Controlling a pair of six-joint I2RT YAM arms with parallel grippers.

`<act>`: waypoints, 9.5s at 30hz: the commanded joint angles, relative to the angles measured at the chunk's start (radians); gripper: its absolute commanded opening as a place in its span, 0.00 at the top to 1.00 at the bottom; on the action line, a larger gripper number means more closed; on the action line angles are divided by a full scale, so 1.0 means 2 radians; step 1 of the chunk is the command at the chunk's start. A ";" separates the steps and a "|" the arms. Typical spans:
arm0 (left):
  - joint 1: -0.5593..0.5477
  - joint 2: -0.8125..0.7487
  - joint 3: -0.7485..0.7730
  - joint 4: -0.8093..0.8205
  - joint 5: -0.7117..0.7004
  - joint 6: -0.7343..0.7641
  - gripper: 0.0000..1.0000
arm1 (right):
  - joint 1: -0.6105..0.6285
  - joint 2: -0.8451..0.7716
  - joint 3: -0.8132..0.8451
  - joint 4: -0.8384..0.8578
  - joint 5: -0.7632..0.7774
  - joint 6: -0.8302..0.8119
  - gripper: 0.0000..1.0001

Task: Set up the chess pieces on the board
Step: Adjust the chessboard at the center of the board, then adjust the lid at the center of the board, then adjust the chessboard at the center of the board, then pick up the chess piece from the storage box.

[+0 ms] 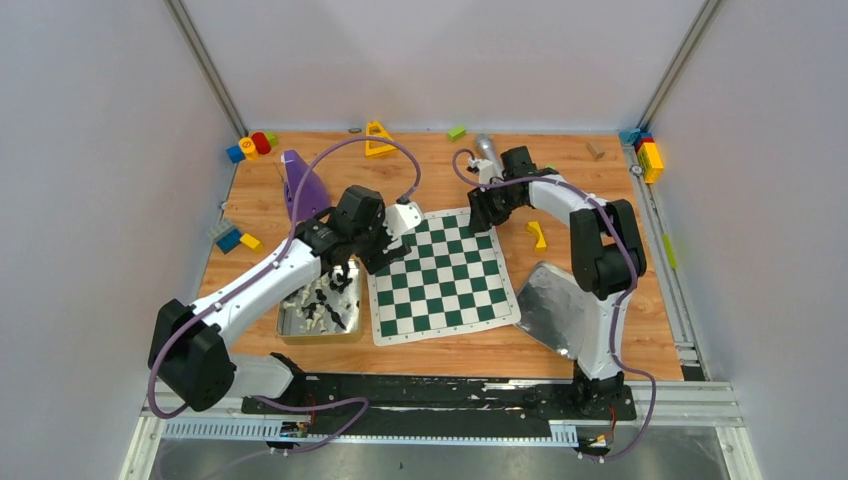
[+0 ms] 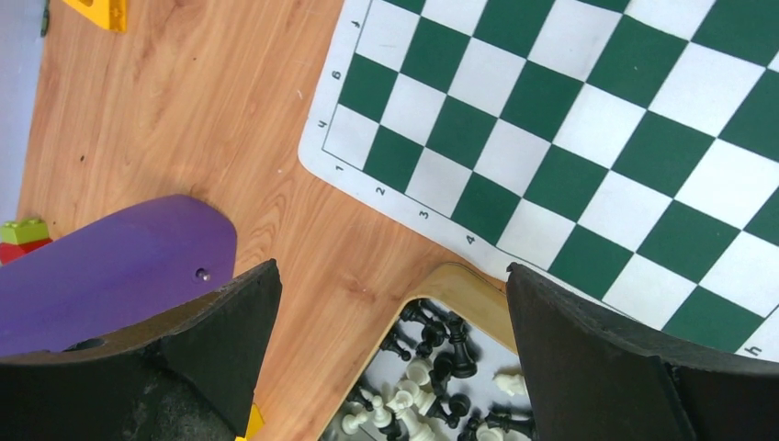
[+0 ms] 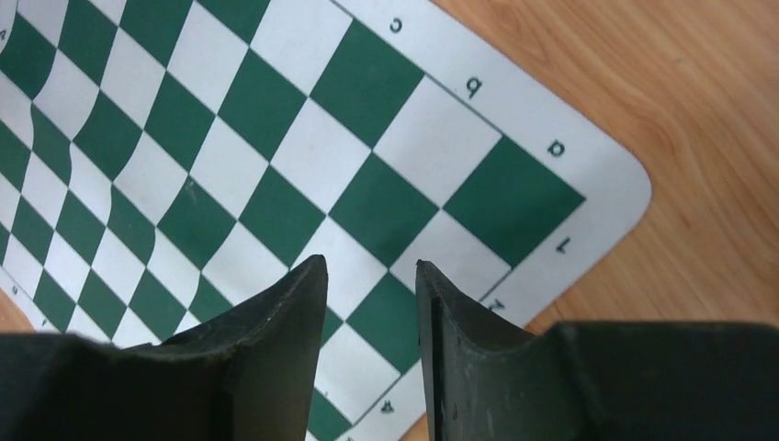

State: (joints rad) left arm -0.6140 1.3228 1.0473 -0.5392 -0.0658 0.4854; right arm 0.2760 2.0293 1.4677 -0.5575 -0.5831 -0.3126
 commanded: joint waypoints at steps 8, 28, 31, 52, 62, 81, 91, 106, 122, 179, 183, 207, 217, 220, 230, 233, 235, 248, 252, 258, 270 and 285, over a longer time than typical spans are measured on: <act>0.001 0.002 -0.031 0.035 0.018 0.043 0.00 | 0.005 0.049 0.052 0.038 0.132 0.060 0.66; -0.008 0.081 -0.021 0.015 0.078 0.077 0.00 | -0.028 -0.085 -0.013 0.029 0.061 0.091 0.45; -0.034 0.108 -0.018 0.016 0.079 0.078 0.00 | -0.042 -0.133 -0.045 0.000 0.064 0.059 0.44; -0.083 0.155 -0.066 -0.030 -0.026 0.141 0.00 | -0.096 -0.337 -0.309 -0.163 0.165 -0.133 0.48; -0.083 0.139 -0.063 -0.034 -0.027 0.127 0.00 | -0.189 -0.306 -0.335 -0.156 0.206 -0.201 0.49; -0.083 0.079 -0.045 -0.020 -0.010 0.091 0.00 | -0.270 -0.166 -0.202 -0.094 0.309 -0.218 0.52; -0.057 0.004 -0.043 0.013 -0.019 0.048 0.00 | -0.259 -0.236 -0.155 -0.144 0.177 -0.195 0.49; 0.132 -0.072 0.010 -0.019 0.059 -0.052 0.00 | 0.029 -0.193 -0.115 0.005 0.039 -0.042 0.49; 0.215 -0.117 -0.024 -0.048 0.039 -0.034 0.00 | 0.095 -0.040 -0.082 0.063 0.171 -0.049 0.55; -0.133 0.192 -0.002 0.010 0.262 0.096 0.04 | 0.048 0.027 0.004 0.060 0.144 0.030 0.50; -0.145 0.195 -0.005 0.000 0.264 0.095 0.06 | 0.049 0.037 0.010 0.056 0.160 0.036 0.51; -0.158 0.167 -0.011 -0.051 0.216 0.103 0.07 | 0.048 -0.058 -0.023 0.014 0.170 0.029 0.48; -0.150 0.073 0.009 -0.027 0.134 0.041 0.00 | 0.043 -0.141 -0.046 0.011 0.148 0.018 0.46; -0.130 0.023 0.012 -0.050 0.115 0.025 0.00 | 0.039 -0.176 -0.073 0.010 0.141 0.012 0.47; 0.050 -0.035 0.025 -0.164 0.089 0.005 0.09 | 0.036 -0.245 -0.154 0.016 0.118 -0.005 0.50; 0.080 -0.028 0.030 -0.170 0.075 -0.009 0.16 | 0.035 -0.247 -0.161 0.019 0.114 -0.007 0.51; 0.099 -0.020 0.032 -0.171 0.073 -0.016 0.21 | 0.035 -0.245 -0.162 0.020 0.112 -0.008 0.52; 0.150 0.046 -0.002 -0.131 0.062 -0.032 0.48 | 0.032 -0.243 -0.175 0.022 0.108 -0.013 0.55; 0.152 0.052 -0.012 -0.123 0.072 -0.032 0.50 | 0.032 -0.240 -0.174 0.022 0.107 -0.014 0.55; 0.152 0.078 -0.020 -0.109 0.077 -0.034 0.56 | 0.032 -0.239 -0.176 0.022 0.107 -0.014 0.55; 0.157 0.118 -0.018 -0.092 0.077 -0.038 0.61 | 0.032 -0.236 -0.178 0.019 0.103 -0.016 0.55; 0.166 0.135 -0.019 -0.085 0.086 -0.035 0.70 | 0.032 -0.233 -0.178 0.016 0.099 -0.017 0.55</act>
State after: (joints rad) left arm -0.2924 1.5890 1.0084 -0.7406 0.0837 0.4255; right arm 0.3435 1.5707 1.1114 -0.5415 -0.3618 -0.3347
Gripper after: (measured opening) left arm 0.320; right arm 0.447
